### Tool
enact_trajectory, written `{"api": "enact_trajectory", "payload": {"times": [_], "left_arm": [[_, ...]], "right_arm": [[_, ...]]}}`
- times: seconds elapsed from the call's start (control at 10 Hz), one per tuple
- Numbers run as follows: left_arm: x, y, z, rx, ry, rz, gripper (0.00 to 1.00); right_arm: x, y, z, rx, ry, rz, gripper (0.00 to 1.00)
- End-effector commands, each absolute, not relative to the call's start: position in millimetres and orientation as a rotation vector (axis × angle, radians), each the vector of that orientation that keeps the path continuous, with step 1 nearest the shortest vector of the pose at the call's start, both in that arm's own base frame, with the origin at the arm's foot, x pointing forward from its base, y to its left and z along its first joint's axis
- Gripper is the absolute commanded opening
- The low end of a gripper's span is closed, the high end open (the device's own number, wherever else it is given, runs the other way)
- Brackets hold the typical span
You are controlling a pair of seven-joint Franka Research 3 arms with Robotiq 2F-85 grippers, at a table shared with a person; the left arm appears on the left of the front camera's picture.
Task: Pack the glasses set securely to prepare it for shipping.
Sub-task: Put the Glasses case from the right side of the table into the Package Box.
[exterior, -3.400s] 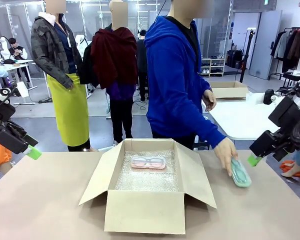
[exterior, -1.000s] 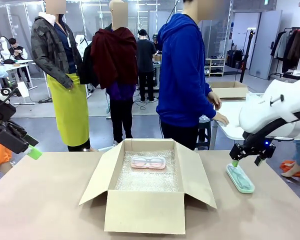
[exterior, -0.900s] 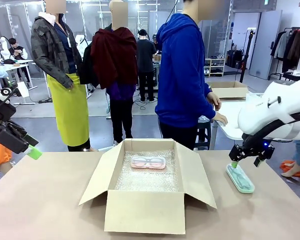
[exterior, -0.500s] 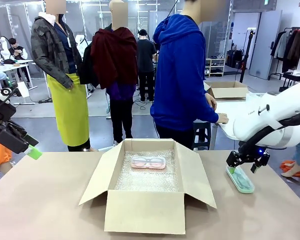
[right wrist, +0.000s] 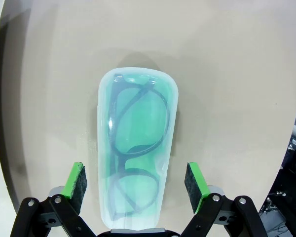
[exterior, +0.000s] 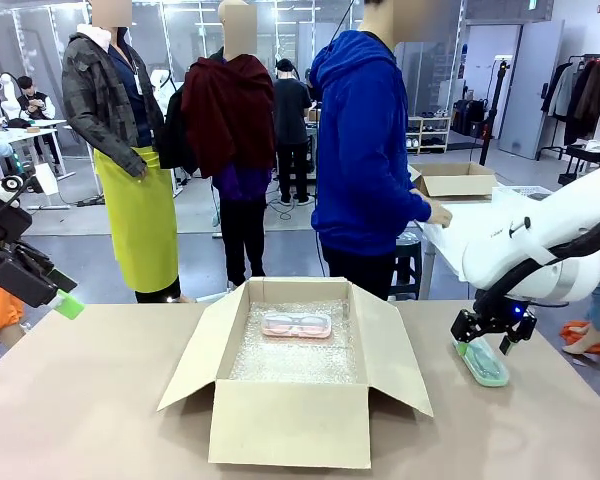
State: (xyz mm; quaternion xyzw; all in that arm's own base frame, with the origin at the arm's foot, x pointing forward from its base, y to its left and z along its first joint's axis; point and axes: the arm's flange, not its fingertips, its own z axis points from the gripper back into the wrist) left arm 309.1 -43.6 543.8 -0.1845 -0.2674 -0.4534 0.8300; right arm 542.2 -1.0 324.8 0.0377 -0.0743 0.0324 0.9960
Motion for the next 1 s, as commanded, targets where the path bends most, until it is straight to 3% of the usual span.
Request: {"api": "enact_trajectory", "payload": {"times": [0.0, 0.4, 0.9], "left_arm": [[309, -42, 544, -0.416, -0.581, -0.981, 1.0], [309, -42, 544, -0.416, -0.581, -0.981, 1.0], [309, -42, 544, -0.416, -0.581, -0.981, 1.0]], "right_arm": [[546, 6, 317, 0.057, -0.138, 0.05, 1.0], [546, 4, 304, 0.036, -0.133, 0.042, 1.0], [545, 3, 314, 0.011, -0.136, 0.015, 0.52]]}}
